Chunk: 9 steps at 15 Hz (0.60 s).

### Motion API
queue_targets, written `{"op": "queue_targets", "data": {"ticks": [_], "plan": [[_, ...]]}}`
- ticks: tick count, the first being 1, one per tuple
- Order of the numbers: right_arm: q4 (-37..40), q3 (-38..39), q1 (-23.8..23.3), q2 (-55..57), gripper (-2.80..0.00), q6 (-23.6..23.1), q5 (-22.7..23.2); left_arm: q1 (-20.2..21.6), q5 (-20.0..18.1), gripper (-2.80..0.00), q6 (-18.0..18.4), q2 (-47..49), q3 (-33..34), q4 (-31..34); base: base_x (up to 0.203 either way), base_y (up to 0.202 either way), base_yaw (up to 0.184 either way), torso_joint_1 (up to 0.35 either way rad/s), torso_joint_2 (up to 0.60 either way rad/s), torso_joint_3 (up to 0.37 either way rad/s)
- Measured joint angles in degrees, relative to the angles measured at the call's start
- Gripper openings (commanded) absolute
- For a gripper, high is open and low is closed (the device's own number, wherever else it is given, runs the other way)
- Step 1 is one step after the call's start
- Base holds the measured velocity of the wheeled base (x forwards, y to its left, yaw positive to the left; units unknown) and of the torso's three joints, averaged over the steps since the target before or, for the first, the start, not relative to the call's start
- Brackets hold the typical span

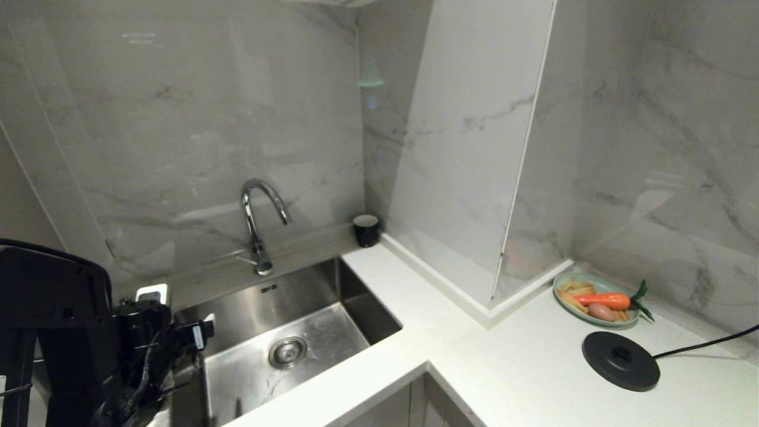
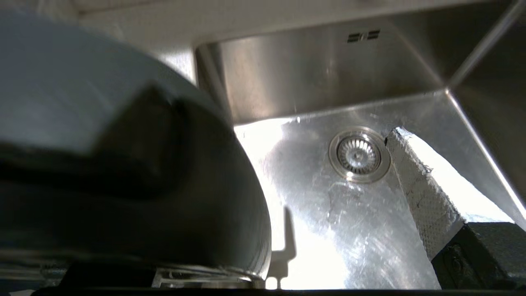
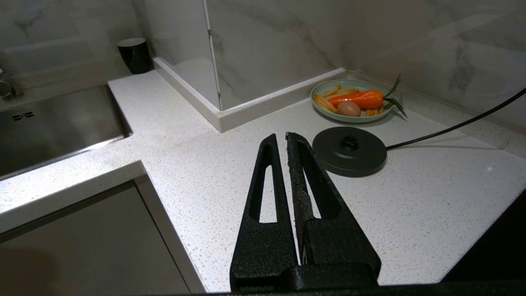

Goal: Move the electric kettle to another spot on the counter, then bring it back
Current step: Grab the kettle

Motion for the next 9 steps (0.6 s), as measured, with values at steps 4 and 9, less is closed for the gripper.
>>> {"op": "queue_targets", "data": {"ticks": [4, 9], "plan": [[0.0, 0.0, 0.0, 0.0, -2.80, 0.0, 0.0, 0.2, 0.0, 0.00, -0.1, -0.8, -0.1, 0.0, 0.000, 0.000, 0.000, 0.000, 0.00, 0.000], [0.0, 0.0, 0.0, 0.0, -2.80, 0.0, 0.0, 0.4, 0.0, 0.00, 0.1, -1.1, 0.1, 0.0, 0.000, 0.000, 0.000, 0.000, 0.00, 0.000]]}}
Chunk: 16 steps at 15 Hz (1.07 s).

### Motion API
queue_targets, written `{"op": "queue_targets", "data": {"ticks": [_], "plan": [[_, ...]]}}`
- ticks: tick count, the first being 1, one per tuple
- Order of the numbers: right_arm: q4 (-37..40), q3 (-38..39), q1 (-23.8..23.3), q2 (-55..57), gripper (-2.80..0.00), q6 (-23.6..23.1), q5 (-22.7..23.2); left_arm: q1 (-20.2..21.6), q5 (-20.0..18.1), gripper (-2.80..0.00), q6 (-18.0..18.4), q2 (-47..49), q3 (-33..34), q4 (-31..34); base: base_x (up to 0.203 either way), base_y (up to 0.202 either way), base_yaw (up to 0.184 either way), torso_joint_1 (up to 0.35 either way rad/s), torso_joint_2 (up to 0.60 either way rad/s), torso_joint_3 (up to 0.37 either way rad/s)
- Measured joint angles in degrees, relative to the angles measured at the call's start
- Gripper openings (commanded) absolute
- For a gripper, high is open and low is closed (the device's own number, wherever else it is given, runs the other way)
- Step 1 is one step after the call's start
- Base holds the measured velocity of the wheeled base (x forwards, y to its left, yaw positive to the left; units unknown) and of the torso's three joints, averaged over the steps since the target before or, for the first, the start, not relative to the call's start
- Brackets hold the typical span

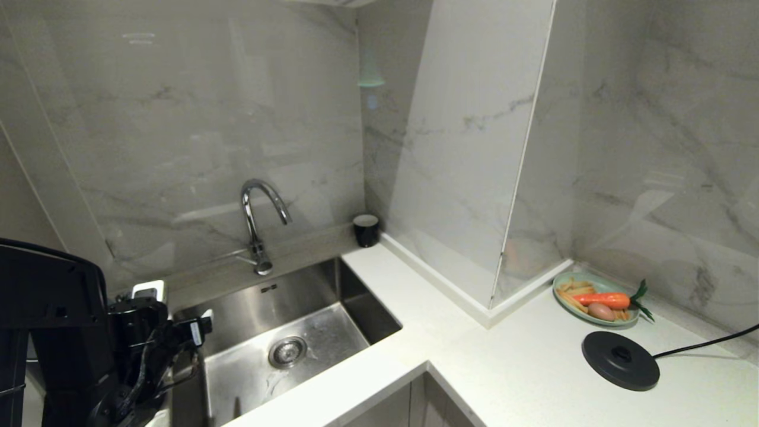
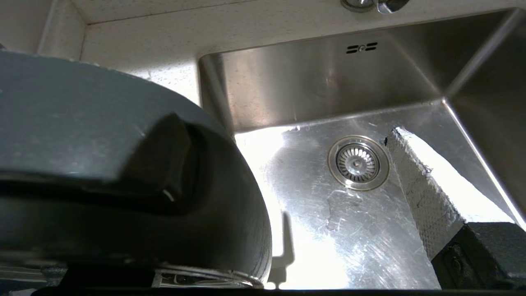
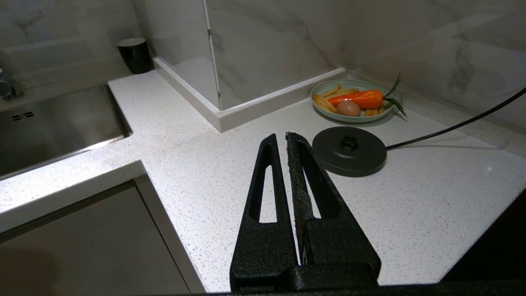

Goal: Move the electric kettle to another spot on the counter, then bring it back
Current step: Grab the kettle

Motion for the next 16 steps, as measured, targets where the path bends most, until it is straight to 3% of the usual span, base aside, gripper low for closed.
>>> {"op": "queue_targets", "data": {"ticks": [16], "plan": [[0.0, 0.0, 0.0, 0.0, -2.80, 0.3, 0.0, -0.3, 0.0, 0.00, 0.0, -1.0, 1.0, 0.0, 0.000, 0.000, 0.000, 0.000, 0.00, 0.000]]}}
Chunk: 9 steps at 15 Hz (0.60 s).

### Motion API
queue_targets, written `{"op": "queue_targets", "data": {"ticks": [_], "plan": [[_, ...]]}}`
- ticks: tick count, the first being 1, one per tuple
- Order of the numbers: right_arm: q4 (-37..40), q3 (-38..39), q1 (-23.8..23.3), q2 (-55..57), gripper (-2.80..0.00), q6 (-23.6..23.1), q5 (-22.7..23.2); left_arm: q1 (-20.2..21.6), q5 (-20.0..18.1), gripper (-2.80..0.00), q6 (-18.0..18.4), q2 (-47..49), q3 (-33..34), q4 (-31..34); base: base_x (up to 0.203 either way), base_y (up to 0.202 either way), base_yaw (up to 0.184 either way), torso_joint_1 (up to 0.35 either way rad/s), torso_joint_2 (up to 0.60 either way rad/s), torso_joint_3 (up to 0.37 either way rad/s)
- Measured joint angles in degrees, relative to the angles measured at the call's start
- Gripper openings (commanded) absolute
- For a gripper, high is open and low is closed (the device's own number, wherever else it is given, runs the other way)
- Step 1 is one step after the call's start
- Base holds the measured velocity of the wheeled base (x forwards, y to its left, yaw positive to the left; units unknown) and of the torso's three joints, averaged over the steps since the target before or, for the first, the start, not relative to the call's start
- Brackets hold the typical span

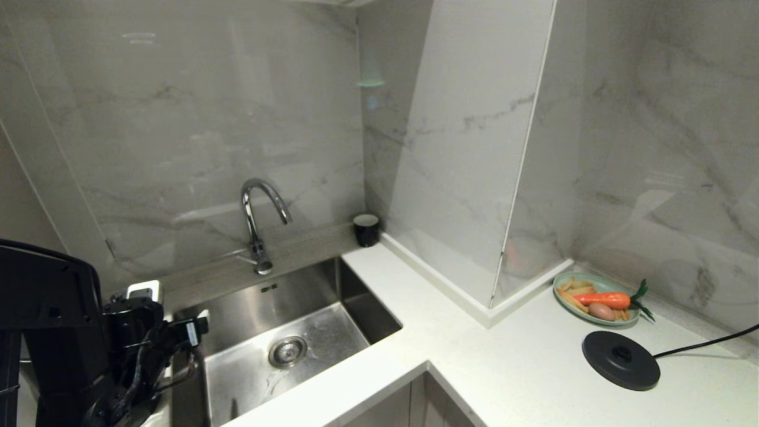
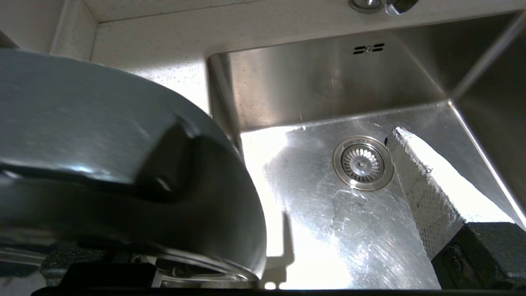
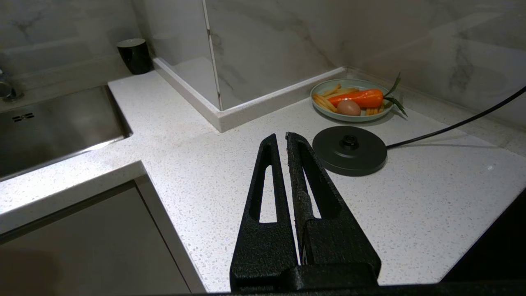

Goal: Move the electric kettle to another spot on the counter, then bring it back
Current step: Grab the kettle

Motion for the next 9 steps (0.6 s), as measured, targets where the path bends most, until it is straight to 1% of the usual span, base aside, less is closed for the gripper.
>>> {"op": "queue_targets", "data": {"ticks": [5, 9], "plan": [[0.0, 0.0, 0.0, 0.0, -2.80, 0.0, 0.0, -0.3, -0.1, 0.00, 0.0, 0.2, 1.0, 0.0, 0.000, 0.000, 0.000, 0.000, 0.00, 0.000], [0.0, 0.0, 0.0, 0.0, -2.80, 0.0, 0.0, 0.0, -0.2, 0.00, -0.2, 0.0, 0.3, 0.0, 0.000, 0.000, 0.000, 0.000, 0.00, 0.000]]}}
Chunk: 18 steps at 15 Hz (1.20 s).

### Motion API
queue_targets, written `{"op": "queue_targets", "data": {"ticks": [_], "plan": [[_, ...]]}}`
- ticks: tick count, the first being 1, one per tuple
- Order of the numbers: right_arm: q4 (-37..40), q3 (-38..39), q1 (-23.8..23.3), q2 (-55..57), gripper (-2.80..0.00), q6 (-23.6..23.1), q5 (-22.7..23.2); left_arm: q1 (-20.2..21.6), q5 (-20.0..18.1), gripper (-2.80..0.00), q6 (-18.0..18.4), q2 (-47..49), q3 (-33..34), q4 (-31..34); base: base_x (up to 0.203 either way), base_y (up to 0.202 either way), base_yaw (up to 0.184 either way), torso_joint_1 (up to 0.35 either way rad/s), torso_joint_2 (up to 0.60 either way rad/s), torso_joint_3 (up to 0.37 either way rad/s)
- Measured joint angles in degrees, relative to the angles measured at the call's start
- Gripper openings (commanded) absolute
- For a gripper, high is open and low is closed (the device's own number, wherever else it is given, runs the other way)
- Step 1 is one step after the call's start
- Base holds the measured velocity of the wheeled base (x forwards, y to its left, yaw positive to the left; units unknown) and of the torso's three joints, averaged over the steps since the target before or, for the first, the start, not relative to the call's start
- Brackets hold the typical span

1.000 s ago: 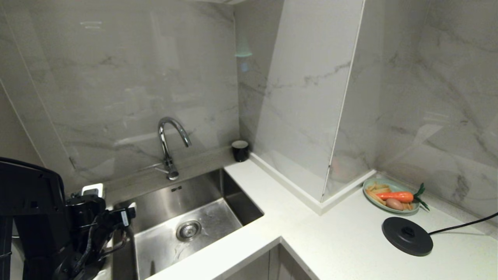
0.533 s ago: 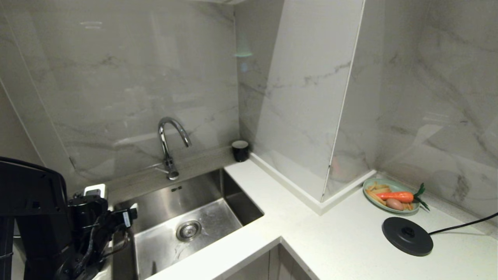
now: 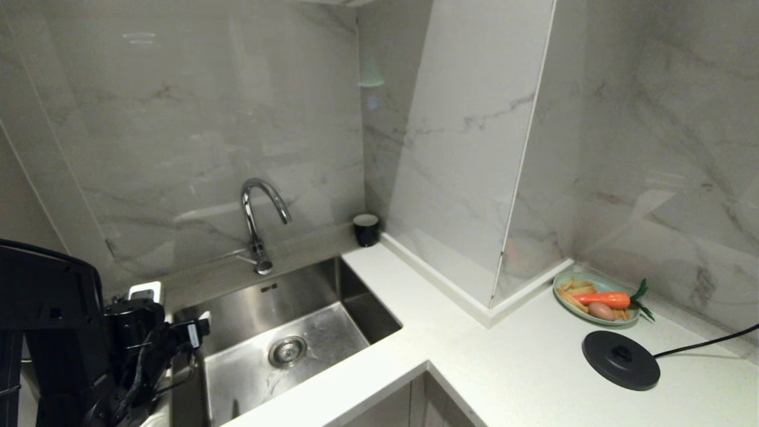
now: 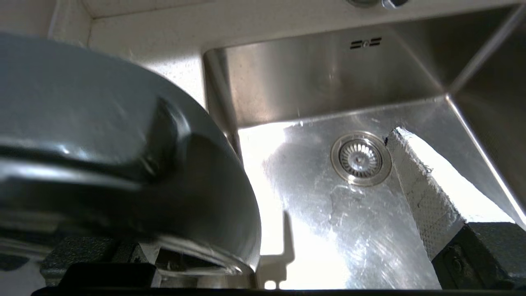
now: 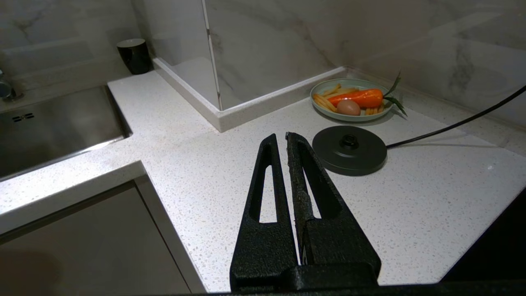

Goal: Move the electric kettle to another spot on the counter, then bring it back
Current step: Grab the kettle

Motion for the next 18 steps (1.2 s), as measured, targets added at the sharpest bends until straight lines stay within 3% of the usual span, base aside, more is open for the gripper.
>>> {"op": "queue_targets", "data": {"ticks": [1, 18], "plan": [[0.0, 0.0, 0.0, 0.0, -2.80, 0.0, 0.0, 0.0, 0.0, -2.80, 0.0, 0.0, -0.1, 0.0, 0.000, 0.000, 0.000, 0.000, 0.00, 0.000], [0.0, 0.0, 0.0, 0.0, -2.80, 0.0, 0.0, 1.7, -1.4, -2.80, 0.2, -0.8, -1.0, 0.4, 0.000, 0.000, 0.000, 0.000, 0.00, 0.000]]}}
